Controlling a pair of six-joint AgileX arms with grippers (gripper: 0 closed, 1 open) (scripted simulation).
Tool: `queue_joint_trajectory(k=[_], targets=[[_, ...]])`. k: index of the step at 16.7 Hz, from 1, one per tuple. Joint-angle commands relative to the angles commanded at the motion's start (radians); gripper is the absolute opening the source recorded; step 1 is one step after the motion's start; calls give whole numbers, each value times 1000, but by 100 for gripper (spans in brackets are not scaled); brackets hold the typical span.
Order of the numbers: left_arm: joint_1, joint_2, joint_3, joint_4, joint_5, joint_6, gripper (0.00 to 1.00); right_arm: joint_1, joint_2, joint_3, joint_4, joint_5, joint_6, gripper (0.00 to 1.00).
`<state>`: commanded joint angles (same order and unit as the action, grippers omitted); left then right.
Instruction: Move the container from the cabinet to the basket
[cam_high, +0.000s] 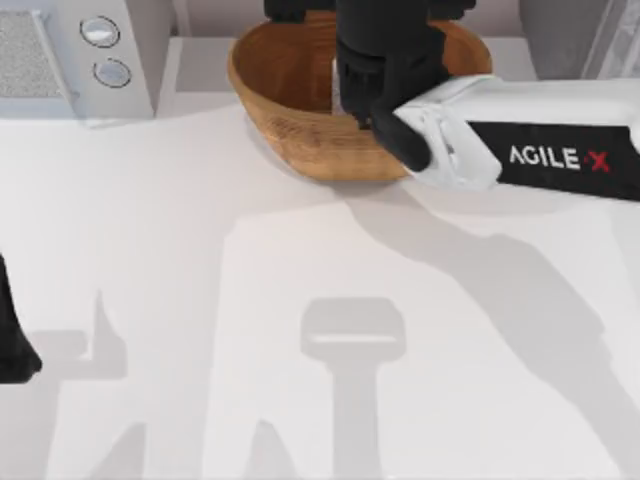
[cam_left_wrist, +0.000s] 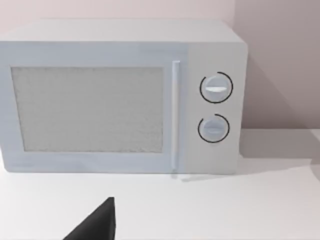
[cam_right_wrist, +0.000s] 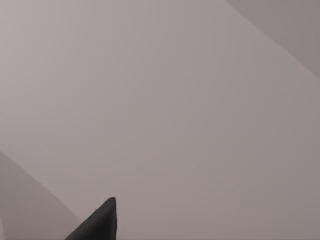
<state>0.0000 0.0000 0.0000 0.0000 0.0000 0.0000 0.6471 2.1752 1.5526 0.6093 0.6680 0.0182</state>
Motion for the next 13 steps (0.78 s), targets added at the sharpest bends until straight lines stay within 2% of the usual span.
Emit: queue_joint_trajectory(k=[6,9,13], targets=[[0,0,0,0,0,0,100,-48,-157,-110,-42,-52,-1,100],[0,0,0,0,0,0,100,-112,-378,-263,-100,-116,-3,100],[0,0,0,0,0,0,100,-227,-800,-540,-209,-230,-6,100]])
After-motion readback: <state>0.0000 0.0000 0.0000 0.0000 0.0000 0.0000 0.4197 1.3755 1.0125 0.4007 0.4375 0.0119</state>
